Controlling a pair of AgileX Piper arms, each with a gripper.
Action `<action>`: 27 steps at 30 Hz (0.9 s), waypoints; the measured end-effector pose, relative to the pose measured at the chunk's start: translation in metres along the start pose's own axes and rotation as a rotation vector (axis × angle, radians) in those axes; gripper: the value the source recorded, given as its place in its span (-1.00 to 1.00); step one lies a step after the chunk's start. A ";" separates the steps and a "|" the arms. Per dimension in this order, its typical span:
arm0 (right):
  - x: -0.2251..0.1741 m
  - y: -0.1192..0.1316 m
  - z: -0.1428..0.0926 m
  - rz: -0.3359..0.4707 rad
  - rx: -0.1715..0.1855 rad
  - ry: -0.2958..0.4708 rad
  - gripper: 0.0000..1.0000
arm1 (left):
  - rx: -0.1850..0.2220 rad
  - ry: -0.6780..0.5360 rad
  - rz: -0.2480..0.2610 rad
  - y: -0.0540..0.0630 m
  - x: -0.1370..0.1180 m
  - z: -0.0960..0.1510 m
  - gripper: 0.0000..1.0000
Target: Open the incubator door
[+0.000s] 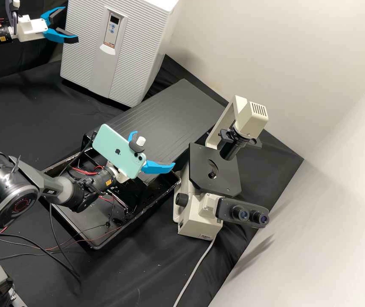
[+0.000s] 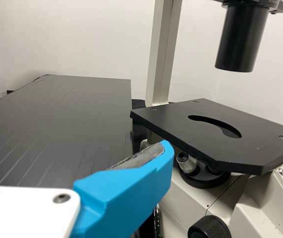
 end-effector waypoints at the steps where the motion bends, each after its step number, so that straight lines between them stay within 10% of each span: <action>1: 0.000 0.000 0.000 0.000 0.000 0.000 1.00 | -0.007 -0.007 -0.001 -0.001 0.002 0.003 1.00; 27: 0.000 0.000 0.000 0.000 0.000 0.000 1.00 | -0.110 0.011 0.045 -0.011 0.013 0.018 1.00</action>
